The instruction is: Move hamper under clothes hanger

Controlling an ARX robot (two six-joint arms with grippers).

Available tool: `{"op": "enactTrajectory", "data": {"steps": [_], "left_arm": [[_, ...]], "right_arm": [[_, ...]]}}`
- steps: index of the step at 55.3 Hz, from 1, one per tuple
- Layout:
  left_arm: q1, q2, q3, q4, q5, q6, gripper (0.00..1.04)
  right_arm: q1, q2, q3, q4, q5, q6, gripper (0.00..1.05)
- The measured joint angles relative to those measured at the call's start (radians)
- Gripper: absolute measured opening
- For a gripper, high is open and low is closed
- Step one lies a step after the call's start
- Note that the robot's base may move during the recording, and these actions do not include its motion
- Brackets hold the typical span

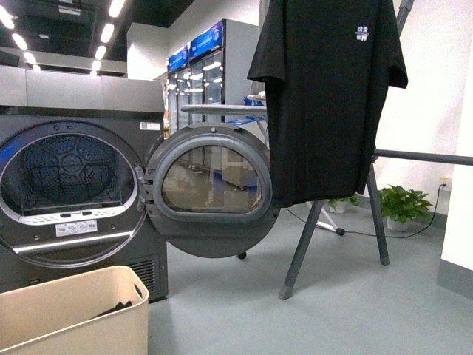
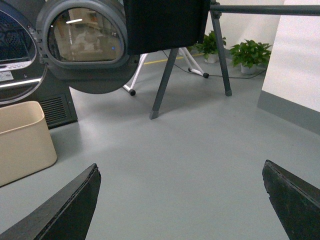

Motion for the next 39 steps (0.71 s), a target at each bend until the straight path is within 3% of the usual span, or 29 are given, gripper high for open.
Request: {"op": "enactTrajectory", "data": {"steps": [39], "left_arm": [[0.000, 0.000, 0.000, 0.000, 0.000, 0.000, 0.98]], "right_arm": [[0.000, 0.000, 0.000, 0.000, 0.001, 0.000, 0.97]]}}
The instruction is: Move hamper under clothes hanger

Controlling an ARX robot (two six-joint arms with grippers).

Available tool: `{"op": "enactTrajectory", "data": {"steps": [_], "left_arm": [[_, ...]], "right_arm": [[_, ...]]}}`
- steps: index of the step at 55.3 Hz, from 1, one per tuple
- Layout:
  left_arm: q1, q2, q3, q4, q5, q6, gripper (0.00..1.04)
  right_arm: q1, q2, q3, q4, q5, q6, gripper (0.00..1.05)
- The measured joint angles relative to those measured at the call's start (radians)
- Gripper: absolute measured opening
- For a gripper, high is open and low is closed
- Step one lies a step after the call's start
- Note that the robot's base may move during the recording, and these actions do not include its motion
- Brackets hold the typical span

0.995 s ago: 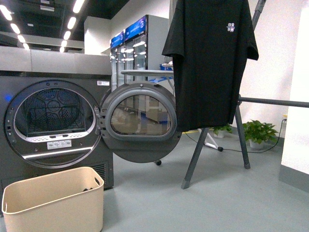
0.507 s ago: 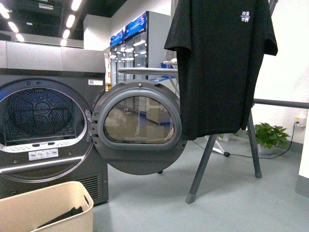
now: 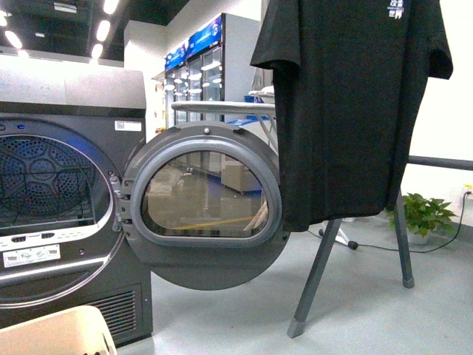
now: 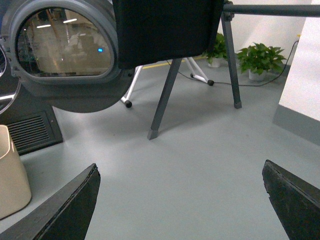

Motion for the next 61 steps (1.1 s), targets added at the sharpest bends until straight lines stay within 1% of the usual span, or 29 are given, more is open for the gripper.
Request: {"op": "enactTrajectory", "data": {"steps": [61], "left_arm": [[0.000, 0.002, 0.000, 0.000, 0.003, 0.000, 0.98]], "right_arm": [[0.000, 0.002, 0.000, 0.000, 0.005, 0.000, 0.97]]}}
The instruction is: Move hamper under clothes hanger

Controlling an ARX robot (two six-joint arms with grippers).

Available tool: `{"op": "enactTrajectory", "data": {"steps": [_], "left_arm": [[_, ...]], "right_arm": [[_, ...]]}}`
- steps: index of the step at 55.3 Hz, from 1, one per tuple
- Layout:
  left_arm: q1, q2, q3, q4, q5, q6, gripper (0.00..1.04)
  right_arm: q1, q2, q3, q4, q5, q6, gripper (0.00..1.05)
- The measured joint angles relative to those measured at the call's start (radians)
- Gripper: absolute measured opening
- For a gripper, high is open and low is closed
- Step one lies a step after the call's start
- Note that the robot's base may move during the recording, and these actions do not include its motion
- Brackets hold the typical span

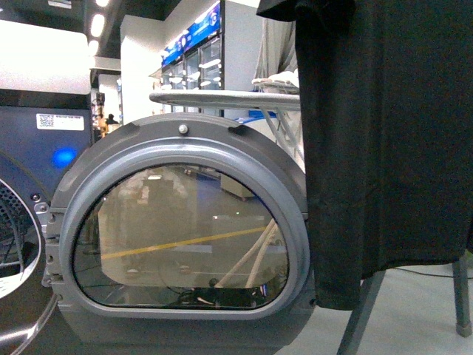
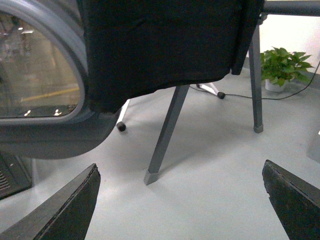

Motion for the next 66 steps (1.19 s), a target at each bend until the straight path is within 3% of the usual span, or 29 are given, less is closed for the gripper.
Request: {"op": "enactTrajectory", "data": {"steps": [66], "left_arm": [[0.002, -0.002, 0.000, 0.000, -0.004, 0.000, 0.98]], "right_arm": [[0.000, -0.002, 0.000, 0.000, -0.006, 0.000, 0.97]]}}
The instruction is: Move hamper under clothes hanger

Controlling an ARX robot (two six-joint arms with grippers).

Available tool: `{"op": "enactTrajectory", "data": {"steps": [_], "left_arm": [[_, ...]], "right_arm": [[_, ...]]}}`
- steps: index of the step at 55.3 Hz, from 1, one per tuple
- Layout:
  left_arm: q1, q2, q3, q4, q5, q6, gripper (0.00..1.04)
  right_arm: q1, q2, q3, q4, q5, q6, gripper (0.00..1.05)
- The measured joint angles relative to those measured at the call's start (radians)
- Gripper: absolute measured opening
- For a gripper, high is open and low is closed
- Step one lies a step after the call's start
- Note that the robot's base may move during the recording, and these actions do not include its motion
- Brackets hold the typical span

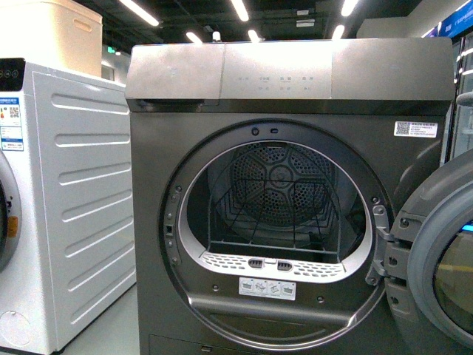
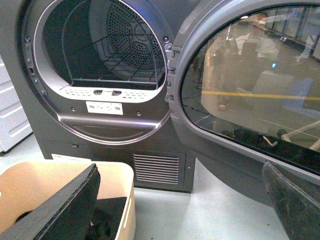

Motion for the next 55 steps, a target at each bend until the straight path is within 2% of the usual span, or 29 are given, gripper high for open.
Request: {"op": "enactTrajectory", "data": {"steps": [46, 47, 49, 50, 52, 55], "left_arm": [[0.000, 0.000, 0.000, 0.000, 0.000, 0.000, 0.98], [-0.014, 0.011, 0.005, -0.018, -0.045, -0.016, 0.98], [-0.061, 0.091, 0.037, -0.089, -0.219, -0.092, 0.98], [-0.065, 0.147, 0.045, -0.080, -0.266, -0.130, 0.98], [-0.038, 0.239, 0.055, -0.033, -0.261, -0.161, 0.98], [0.025, 0.387, 0.098, 0.063, -0.217, -0.184, 0.98]], "right_arm": [[0.000, 0.000, 0.000, 0.000, 0.000, 0.000, 0.97], [0.000, 0.000, 0.000, 0.000, 0.000, 0.000, 0.97], [0.000, 0.000, 0.000, 0.000, 0.000, 0.000, 0.97], [0.001, 0.001, 0.000, -0.001, 0.001, 0.001, 0.97], [0.011, 0.055, 0.032, -0.074, 0.084, 0.055, 0.97], [-0.008, 0.193, 0.065, -0.031, 0.089, 0.096, 0.97]]}}
